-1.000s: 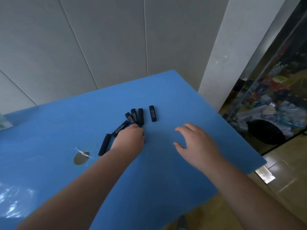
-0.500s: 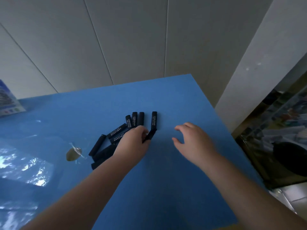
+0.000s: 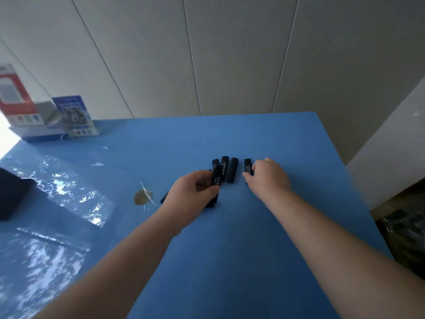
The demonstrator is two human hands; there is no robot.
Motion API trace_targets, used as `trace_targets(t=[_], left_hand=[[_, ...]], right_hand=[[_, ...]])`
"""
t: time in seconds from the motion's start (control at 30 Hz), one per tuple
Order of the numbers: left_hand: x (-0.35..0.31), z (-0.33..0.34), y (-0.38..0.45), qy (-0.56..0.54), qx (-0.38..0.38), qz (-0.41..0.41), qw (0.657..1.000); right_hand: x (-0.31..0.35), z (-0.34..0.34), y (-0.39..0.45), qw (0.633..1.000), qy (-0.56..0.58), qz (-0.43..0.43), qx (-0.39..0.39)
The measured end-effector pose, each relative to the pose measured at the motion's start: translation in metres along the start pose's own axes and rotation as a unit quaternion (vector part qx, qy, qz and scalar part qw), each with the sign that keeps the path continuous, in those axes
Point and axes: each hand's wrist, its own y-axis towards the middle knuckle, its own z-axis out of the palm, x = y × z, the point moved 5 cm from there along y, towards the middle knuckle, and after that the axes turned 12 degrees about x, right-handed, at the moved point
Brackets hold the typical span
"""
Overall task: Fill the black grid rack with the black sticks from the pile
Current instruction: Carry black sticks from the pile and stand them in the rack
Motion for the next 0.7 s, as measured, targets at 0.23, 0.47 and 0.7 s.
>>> trace_targets(t=[0.23, 0.47, 0.7], left_hand=[[0.004, -0.011, -0.016, -0.009, -0.022, -0.009, 1.0], [0.012, -0.024, -0.033, -0.023, -0.057, -0.007, 0.998], [0.029, -0.056, -0.068, -0.119, -0.084, 0.011, 0.989]], right_hand=[[-0.013, 0.003, -0.01, 0.998, -0.024, 0.007, 0.059], [-0.003, -0.006, -0.051, 0.968, 0.238, -0.045, 0.071], [0.071, -0.005, -0.095, 0.915, 0.341, -0.193, 0.098]])
